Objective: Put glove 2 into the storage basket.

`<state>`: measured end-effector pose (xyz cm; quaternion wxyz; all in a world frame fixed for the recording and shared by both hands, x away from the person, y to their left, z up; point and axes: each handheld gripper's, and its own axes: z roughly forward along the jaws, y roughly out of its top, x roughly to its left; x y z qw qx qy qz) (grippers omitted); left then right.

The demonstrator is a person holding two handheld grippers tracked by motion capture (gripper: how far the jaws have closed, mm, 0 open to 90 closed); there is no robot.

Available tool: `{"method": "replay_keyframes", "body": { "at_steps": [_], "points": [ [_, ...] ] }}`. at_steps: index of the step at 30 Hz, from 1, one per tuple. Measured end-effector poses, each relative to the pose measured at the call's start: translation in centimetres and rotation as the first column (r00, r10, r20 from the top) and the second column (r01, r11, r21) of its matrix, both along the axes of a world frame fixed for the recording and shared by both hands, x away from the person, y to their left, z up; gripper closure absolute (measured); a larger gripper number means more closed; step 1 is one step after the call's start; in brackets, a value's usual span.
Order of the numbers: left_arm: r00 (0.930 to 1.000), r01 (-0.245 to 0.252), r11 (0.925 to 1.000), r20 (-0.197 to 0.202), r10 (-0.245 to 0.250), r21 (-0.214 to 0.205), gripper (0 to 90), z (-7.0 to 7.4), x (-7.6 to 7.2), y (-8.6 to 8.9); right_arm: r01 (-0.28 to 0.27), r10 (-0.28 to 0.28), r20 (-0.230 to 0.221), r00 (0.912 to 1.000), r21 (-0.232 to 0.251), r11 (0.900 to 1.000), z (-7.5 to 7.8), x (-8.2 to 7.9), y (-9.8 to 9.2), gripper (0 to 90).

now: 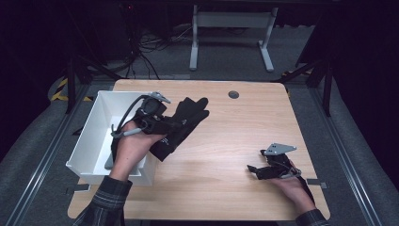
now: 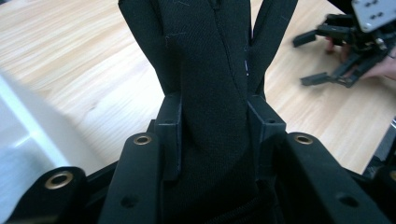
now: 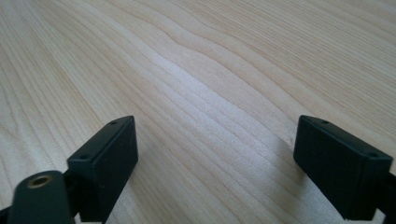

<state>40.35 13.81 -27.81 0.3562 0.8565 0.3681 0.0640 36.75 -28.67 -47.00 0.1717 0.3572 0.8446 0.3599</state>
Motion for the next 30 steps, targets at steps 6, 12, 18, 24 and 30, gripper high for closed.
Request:
{"method": "replay_keyframes", "body": {
  "at_steps": [6,12,18,24,30],
  "points": [
    [0.9963,-0.086,0.9963,0.0,0.086,0.001,63.8,0.2,0.0,3.4,0.019,-0.019,-0.007,0.9998,-0.014,0.9997,0.0,0.1,0.0,6.7],
    [0.9828,-0.184,0.9828,-0.014,0.184,0.002,63.8,-0.3,0.2,6.9,0.019,-0.019,-0.01,0.9998,-0.011,0.9998,0.0,0.1,0.0,6.8],
    [0.9606,-0.275,0.9615,-0.044,0.274,-0.002,63.7,-1.6,0.7,10.1,0.017,-0.017,-0.011,0.9998,-0.01,0.9998,0.0,0.1,0.0,6.8],
    [0.9395,-0.334,0.9426,-0.077,0.334,0.018,63.6,-3.4,1.0,11.5,0.018,-0.018,-0.012,0.9998,-0.011,0.9998,0.0,0.1,0.0,6.7],
    [0.9215,-0.369,0.9288,-0.117,0.37,0.036,63.3,-5.8,1.5,12.0,0.017,-0.017,-0.012,0.9998,-0.011,0.9998,0.0,0.1,0.0,6.9]
  ]
}}
